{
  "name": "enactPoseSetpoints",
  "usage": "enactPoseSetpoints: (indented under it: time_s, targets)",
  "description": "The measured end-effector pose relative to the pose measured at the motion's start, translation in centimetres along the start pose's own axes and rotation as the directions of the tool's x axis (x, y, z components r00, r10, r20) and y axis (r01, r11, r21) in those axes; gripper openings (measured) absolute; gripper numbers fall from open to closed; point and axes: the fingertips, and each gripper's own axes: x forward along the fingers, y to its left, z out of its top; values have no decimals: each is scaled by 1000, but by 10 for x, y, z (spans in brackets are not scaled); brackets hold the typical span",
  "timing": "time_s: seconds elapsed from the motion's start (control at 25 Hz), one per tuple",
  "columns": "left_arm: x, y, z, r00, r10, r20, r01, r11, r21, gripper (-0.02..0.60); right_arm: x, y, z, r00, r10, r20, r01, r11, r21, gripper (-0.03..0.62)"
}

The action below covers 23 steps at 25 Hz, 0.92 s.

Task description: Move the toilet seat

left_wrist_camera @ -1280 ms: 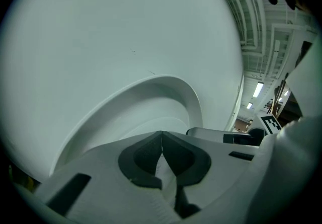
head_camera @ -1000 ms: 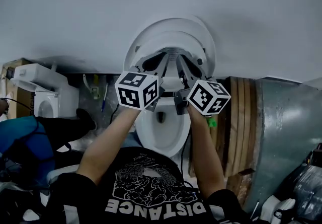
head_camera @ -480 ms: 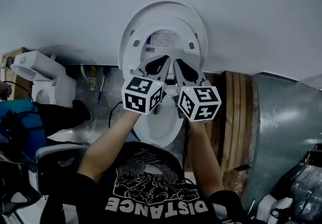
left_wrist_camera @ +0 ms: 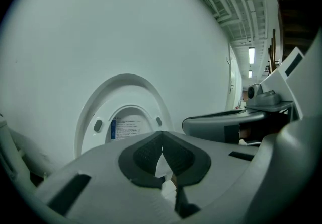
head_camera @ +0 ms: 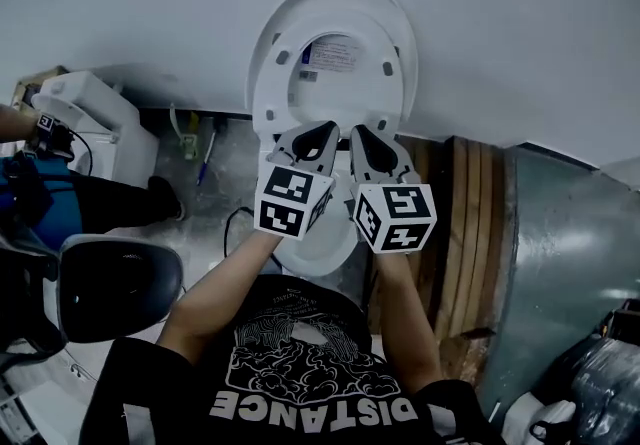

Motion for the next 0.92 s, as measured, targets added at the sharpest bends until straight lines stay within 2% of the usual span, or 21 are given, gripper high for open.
enactPoseSetpoints:
  time_s: [0.4,0.92]
  targets:
    - [-24,-18,-8,1000,12,13,-12,1000,0,14,-20,18,-15,1000,30,-2,-30,999,-22,23]
    - [-30,-9,-4,1000,23,11,-23,1000,-3,14,-15,27,-12,999,41,-1,-41,999,-21,23]
